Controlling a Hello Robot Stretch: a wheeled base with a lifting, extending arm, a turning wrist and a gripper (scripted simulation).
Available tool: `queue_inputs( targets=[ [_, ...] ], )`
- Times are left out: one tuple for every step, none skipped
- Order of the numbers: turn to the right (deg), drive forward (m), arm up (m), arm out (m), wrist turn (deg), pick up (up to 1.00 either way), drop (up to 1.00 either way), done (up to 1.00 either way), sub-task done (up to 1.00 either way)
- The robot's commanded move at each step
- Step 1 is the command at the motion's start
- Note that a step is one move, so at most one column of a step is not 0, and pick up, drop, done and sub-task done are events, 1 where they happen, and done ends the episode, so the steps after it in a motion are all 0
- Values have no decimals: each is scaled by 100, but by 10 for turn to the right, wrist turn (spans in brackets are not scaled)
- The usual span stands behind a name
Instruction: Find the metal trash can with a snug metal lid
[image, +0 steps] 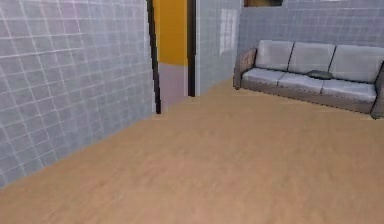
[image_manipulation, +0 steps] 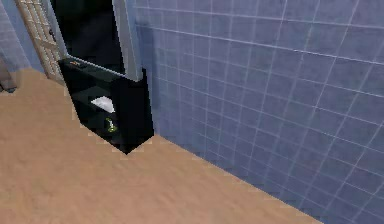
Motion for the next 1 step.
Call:
queue_inputs(
  targets=[
    [0, 45, 0, 0, 0, 0, 0, 0, 0]
  ],
)
